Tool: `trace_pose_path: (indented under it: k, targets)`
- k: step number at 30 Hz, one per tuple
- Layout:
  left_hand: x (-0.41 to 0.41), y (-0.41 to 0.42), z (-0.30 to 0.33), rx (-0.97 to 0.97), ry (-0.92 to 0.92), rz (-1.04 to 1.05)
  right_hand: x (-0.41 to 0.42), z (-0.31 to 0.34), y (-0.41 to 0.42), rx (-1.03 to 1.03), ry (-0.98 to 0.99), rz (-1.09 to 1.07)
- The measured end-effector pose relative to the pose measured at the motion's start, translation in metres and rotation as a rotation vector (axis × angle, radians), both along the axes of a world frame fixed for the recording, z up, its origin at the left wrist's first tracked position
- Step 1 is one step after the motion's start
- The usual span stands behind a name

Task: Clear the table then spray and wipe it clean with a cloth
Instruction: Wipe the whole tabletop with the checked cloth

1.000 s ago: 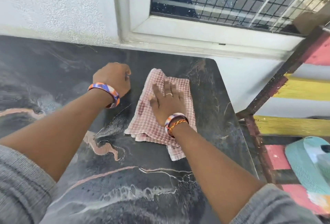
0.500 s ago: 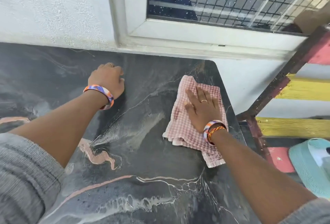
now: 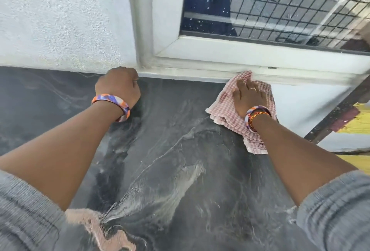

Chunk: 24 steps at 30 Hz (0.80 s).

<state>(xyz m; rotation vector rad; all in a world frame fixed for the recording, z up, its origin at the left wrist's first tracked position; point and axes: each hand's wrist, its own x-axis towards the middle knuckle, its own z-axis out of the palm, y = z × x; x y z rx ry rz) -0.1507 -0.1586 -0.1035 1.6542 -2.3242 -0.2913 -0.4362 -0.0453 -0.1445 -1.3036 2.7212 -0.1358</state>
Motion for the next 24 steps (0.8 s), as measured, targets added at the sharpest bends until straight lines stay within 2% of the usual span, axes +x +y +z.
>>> trace_pose_path:
  k: [5,18,20,24]
  targets:
    - [0.015,-0.015,-0.009,0.014,0.025,0.063,0.022,0.001,-0.022,-0.059,0.051,0.123]
    - [0.039,-0.018,0.000,-0.028,0.036,0.072,0.147,0.004,-0.077,-0.059,-0.005,0.428]
    - [0.045,-0.015,0.003,-0.038,0.038,0.081,0.164,0.004,-0.080,-0.044,-0.001,0.526]
    - [0.047,-0.001,0.009,-0.046,0.038,0.112,0.219,0.003,-0.072,-0.003,-0.010,0.863]
